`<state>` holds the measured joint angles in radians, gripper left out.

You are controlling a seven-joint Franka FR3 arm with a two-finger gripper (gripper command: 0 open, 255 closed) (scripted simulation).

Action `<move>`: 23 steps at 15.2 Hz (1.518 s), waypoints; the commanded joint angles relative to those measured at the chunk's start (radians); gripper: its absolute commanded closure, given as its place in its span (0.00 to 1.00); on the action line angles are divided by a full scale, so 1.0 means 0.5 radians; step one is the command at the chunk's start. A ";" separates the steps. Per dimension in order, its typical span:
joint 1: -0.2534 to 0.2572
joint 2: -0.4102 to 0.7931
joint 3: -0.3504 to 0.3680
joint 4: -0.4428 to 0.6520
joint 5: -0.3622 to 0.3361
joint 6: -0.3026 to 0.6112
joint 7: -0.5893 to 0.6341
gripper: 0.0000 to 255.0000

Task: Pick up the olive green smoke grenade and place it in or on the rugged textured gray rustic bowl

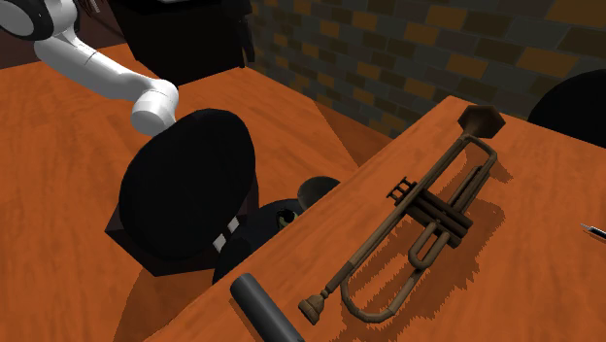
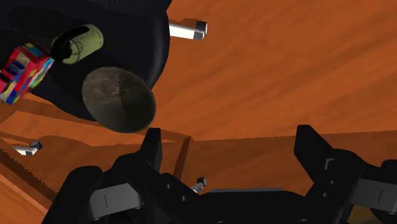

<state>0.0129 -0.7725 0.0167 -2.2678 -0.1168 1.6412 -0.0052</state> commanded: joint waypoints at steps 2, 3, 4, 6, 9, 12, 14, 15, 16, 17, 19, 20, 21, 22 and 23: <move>-0.012 0.016 -0.038 -0.029 -0.014 0.039 -0.029 0.00; -0.023 0.034 -0.077 -0.056 -0.027 0.078 -0.059 0.00; -0.035 0.054 -0.115 -0.082 -0.041 0.117 -0.088 0.00; -0.059 0.102 -0.192 -0.126 -0.067 0.196 -0.147 0.00; -0.094 0.191 -0.308 -0.176 -0.103 0.318 -0.236 0.00; -0.127 0.303 -0.424 -0.207 -0.131 0.440 -0.326 0.00; -0.147 0.389 -0.501 -0.217 -0.144 0.522 -0.388 0.00; -0.156 0.435 -0.540 -0.218 -0.149 0.563 -0.420 0.00; -0.164 0.484 -0.578 -0.218 -0.151 0.604 -0.452 0.00; -0.172 0.535 -0.617 -0.215 -0.152 0.644 -0.486 0.00; -0.185 0.643 -0.694 -0.203 -0.147 0.724 -0.554 0.00; -0.190 0.700 -0.732 -0.194 -0.141 0.764 -0.590 0.00; -0.194 0.760 -0.771 -0.182 -0.132 0.802 -0.627 0.00; -0.197 0.821 -0.809 -0.169 -0.121 0.840 -0.665 0.00; -0.201 0.885 -0.846 -0.153 -0.105 0.878 -0.705 0.00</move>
<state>-0.0863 -0.3602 -0.3893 -2.3434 -0.1756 2.0539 -0.3417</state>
